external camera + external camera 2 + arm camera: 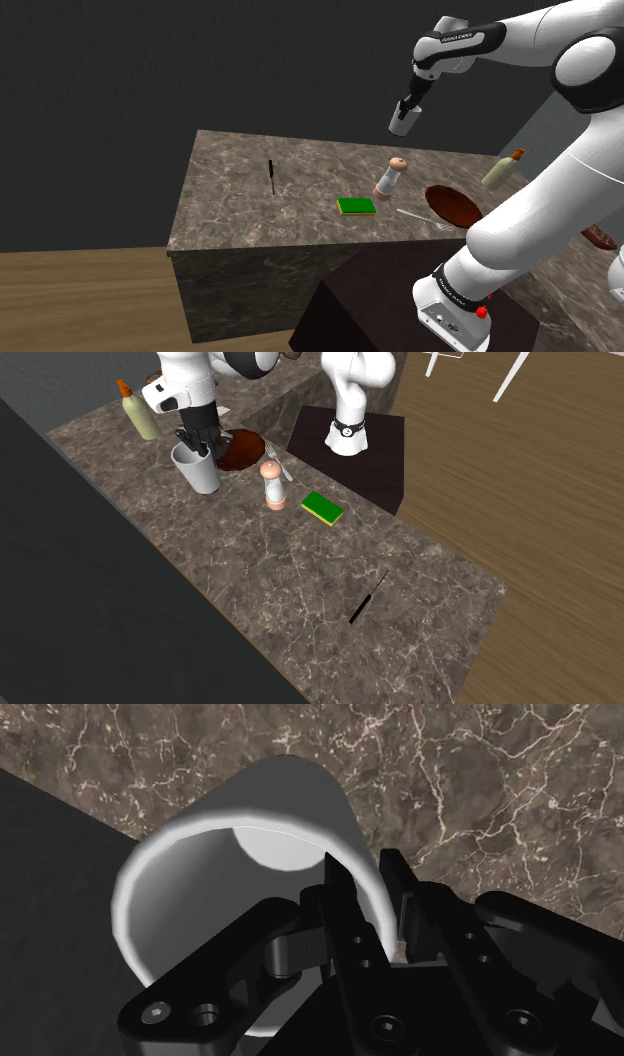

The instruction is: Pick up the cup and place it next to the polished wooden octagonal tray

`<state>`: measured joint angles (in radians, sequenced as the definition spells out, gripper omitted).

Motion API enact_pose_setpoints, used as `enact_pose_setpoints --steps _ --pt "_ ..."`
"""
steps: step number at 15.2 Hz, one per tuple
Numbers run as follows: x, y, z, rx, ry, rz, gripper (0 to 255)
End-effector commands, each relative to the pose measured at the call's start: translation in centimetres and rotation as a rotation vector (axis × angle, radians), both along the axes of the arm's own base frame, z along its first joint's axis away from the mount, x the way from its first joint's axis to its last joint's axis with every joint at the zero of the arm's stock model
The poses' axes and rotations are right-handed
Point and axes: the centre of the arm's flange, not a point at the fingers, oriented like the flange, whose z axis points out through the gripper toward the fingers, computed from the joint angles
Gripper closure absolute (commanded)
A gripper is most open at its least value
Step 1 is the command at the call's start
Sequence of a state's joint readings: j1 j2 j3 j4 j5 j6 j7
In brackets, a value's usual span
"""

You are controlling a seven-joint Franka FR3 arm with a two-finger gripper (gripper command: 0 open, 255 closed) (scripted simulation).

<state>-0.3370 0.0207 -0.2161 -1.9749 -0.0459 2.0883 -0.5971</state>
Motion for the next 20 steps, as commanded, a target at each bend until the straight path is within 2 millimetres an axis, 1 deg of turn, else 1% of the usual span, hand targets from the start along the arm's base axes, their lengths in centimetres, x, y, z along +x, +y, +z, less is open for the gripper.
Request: enact_pose_setpoints --steps 1,8,20 --pt "-1.8 -2.2 0.0 0.000 -0.001 0.001 255" --pt "-8.3 -9.3 0.1 0.000 -0.001 0.001 255" --pt "-8.3 -9.3 -6.3 0.000 -0.001 0.001 255"
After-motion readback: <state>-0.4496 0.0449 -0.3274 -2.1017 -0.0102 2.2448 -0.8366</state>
